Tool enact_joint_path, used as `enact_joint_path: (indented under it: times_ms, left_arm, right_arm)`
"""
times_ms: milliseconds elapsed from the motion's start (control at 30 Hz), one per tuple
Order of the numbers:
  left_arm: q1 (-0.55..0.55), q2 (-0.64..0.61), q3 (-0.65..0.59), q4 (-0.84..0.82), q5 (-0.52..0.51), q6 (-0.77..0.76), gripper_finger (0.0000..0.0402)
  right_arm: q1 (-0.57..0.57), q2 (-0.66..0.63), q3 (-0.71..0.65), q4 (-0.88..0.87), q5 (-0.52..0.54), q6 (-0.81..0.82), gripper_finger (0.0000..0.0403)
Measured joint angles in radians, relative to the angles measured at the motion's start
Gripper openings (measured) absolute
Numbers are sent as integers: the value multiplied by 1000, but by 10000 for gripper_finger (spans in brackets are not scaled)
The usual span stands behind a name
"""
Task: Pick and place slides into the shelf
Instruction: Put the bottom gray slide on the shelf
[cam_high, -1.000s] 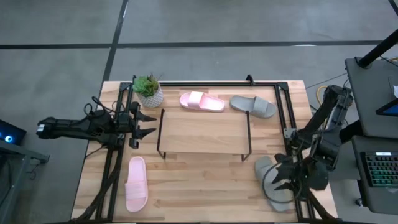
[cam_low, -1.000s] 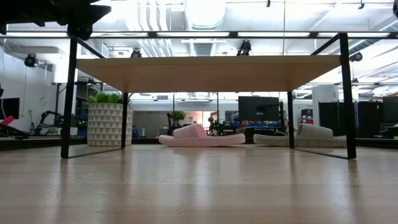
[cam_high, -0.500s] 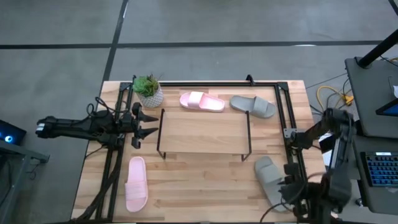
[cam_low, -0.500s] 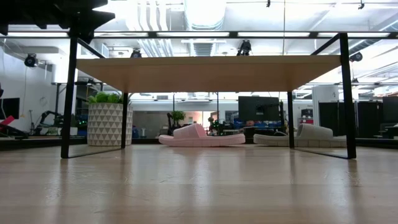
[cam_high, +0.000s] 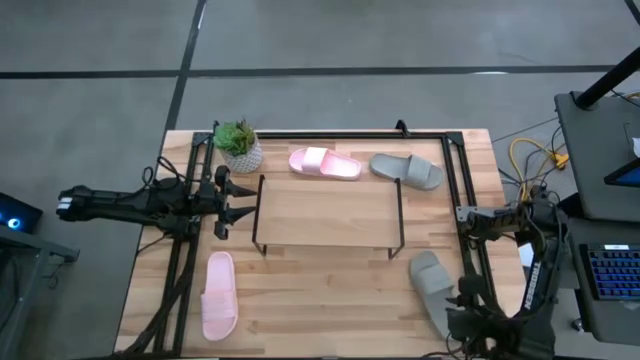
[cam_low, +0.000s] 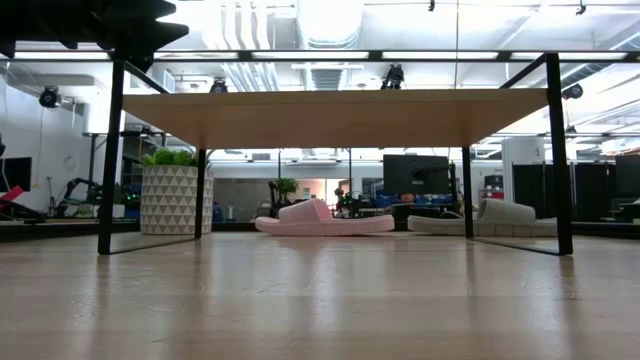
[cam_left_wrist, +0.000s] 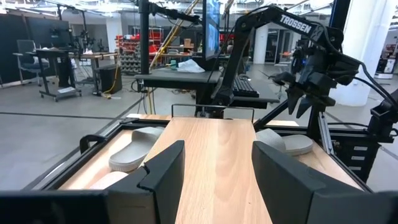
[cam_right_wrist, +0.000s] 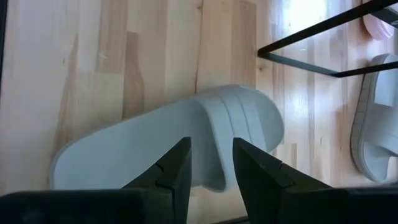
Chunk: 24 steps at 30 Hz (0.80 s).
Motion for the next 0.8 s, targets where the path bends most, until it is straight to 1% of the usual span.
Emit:
enact_joint_path:
  times_ms: [100,267,367,600,700,800]
  left_arm:
    - [0,5,0,0,0,0,173]
    - [0,3,0,0,0,1,173]
    - [0,3,0,0,0,1,173]
    - [0,3,0,-1,0,1,173]
    - [0,5,0,-1,0,1,173]
    - [0,9,0,-1,0,1,173]
  right_arm:
    - [0,9,-4,-2,0,29,109]
    - [0,38,-15,2,0,21,111]
    - [-1,57,-20,4,1,6,125]
    - [-10,83,-32,5,7,5,176]
    - [-17,83,-46,18,8,6,185]
    - [-20,84,-64,22,8,7,185]
